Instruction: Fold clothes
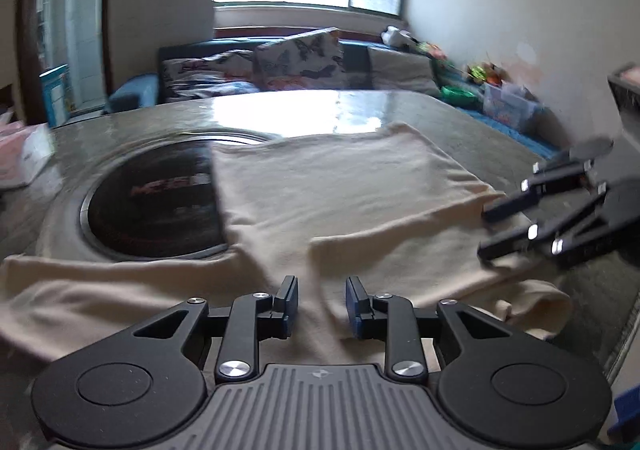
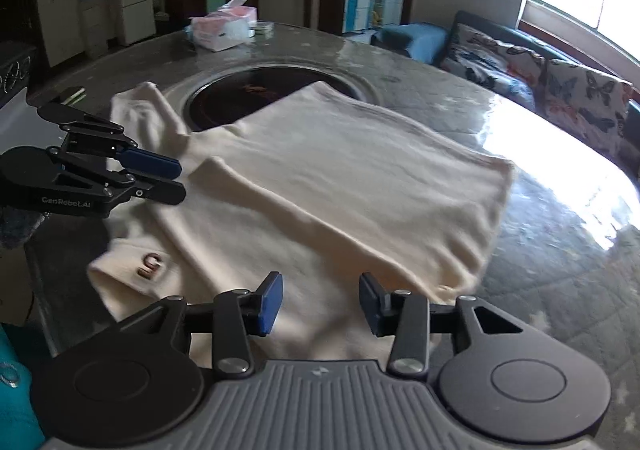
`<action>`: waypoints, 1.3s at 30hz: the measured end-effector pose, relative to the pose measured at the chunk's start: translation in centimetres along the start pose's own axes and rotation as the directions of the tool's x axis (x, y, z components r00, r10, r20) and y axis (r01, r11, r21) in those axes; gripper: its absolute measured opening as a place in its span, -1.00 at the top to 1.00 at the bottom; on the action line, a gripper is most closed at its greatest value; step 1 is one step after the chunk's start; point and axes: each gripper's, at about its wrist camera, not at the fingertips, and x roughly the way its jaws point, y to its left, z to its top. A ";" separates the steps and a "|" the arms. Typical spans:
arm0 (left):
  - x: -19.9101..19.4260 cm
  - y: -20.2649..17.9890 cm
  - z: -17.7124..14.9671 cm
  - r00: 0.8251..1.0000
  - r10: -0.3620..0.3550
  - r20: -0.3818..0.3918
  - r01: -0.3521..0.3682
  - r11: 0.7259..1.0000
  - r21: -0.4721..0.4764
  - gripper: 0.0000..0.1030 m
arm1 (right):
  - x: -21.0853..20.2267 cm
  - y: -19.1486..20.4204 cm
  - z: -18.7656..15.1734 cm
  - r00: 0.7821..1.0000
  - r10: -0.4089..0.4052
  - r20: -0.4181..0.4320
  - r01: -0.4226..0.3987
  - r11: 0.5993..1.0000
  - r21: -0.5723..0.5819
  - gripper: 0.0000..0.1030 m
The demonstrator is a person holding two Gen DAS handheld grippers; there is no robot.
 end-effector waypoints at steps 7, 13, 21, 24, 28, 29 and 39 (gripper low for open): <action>-2.8 5.8 -0.3 0.973 0.228 0.023 -0.221 0.962 -0.162 0.43 | 0.8 2.7 1.5 0.999 0.027 0.019 -0.026 0.999 -0.034 0.13; -4.4 12.3 -1.0 0.869 0.493 -0.037 -0.479 0.820 -0.312 0.38 | 2.3 5.4 3.4 0.996 0.075 0.039 -0.072 0.994 -0.078 0.13; -3.8 17.0 -1.7 0.841 0.530 -0.108 -0.523 0.746 -0.412 0.33 | 3.3 7.1 3.9 0.998 0.062 0.034 -0.057 0.992 -0.115 0.13; -3.5 17.0 -1.6 0.841 0.531 -0.102 -0.520 0.744 -0.420 0.34 | 2.6 7.0 3.8 0.998 0.051 0.045 -0.046 0.993 -0.111 0.13; -3.0 16.8 -1.4 0.850 0.519 -0.090 -0.506 0.757 -0.413 0.62 | 1.4 6.6 3.4 0.997 0.036 0.063 -0.030 0.995 -0.095 0.13; -3.0 16.9 -1.4 0.856 0.509 -0.086 -0.495 0.762 -0.418 0.76 | 1.1 6.5 3.3 0.997 0.033 0.067 -0.027 0.995 -0.091 0.13; -6.6 9.6 2.9 0.942 0.306 0.137 -0.241 0.903 -0.357 0.86 | -2.0 4.0 1.8 0.991 -0.024 0.130 0.021 0.999 0.025 0.13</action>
